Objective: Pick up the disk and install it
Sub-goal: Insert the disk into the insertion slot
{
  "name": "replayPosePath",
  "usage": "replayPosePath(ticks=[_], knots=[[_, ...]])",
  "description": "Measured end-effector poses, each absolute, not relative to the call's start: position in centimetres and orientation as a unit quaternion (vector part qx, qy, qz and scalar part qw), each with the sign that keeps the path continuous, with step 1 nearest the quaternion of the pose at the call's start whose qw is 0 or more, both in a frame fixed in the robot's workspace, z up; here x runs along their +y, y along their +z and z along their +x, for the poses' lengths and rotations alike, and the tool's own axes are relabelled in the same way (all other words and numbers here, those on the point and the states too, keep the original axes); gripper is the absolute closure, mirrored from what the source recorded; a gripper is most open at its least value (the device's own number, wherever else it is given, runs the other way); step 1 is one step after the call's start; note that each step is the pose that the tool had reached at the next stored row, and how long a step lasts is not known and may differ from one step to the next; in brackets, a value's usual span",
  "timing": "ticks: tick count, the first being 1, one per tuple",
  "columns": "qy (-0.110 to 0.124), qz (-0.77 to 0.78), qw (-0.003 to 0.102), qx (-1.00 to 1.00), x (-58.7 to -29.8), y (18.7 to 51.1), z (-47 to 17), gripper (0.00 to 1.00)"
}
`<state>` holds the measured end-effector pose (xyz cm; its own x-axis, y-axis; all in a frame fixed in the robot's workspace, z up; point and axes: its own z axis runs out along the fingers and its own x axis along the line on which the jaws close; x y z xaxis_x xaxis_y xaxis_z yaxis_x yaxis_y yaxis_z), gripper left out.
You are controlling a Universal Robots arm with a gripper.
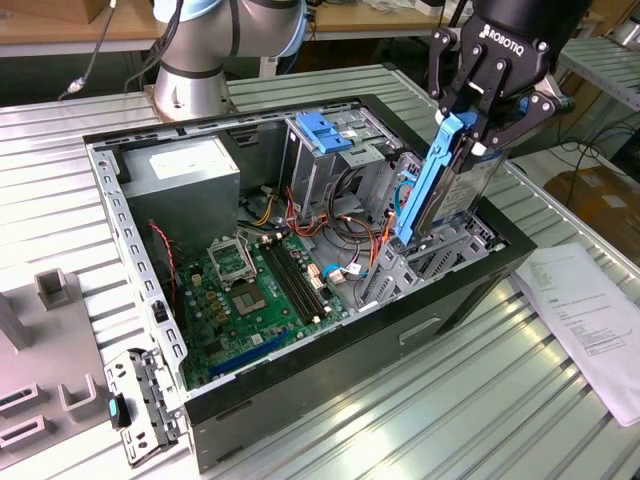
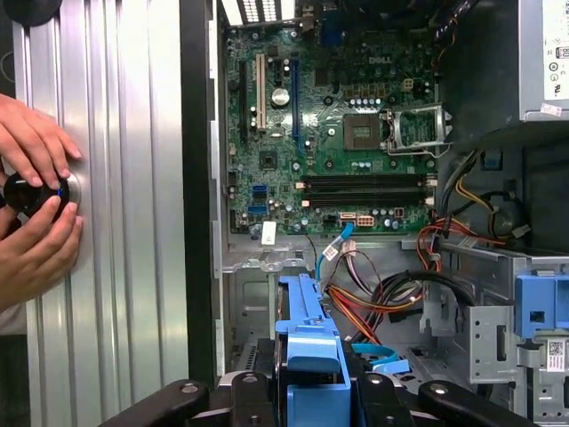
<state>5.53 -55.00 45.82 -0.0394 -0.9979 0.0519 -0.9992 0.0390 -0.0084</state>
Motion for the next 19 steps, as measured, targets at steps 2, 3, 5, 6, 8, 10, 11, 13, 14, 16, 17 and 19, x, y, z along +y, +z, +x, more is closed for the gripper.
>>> replayPosePath(ticks=[2,3,5,6,8,10,11,13,14,16,17,19], knots=[[0.021,0.693,0.016,-0.721,-55.0,45.5,5.6,0.63],[0.02,0.693,0.016,-0.721,-55.0,45.5,5.6,0.63],[0.02,0.693,0.017,-0.721,-55.0,45.2,5.6,0.63],[0.02,0.693,0.017,-0.721,-55.0,45.1,5.6,0.63],[0.02,0.693,0.017,-0.721,-55.0,45.0,5.6,0.63],[0.02,0.693,0.017,-0.721,-55.0,44.9,5.7,0.63],[0.02,0.693,0.017,-0.721,-55.0,44.8,5.7,0.63],[0.02,0.693,0.017,-0.721,-55.0,44.7,5.7,0.63],[0.019,0.693,0.018,-0.721,-55.0,44.7,5.7,0.63],[0.019,0.693,0.018,-0.721,-55.0,44.6,5.8,0.63],[0.019,0.693,0.018,-0.721,-55.0,44.6,5.8,0.63],[0.019,0.693,0.018,-0.721,-55.0,44.5,5.8,0.63]])
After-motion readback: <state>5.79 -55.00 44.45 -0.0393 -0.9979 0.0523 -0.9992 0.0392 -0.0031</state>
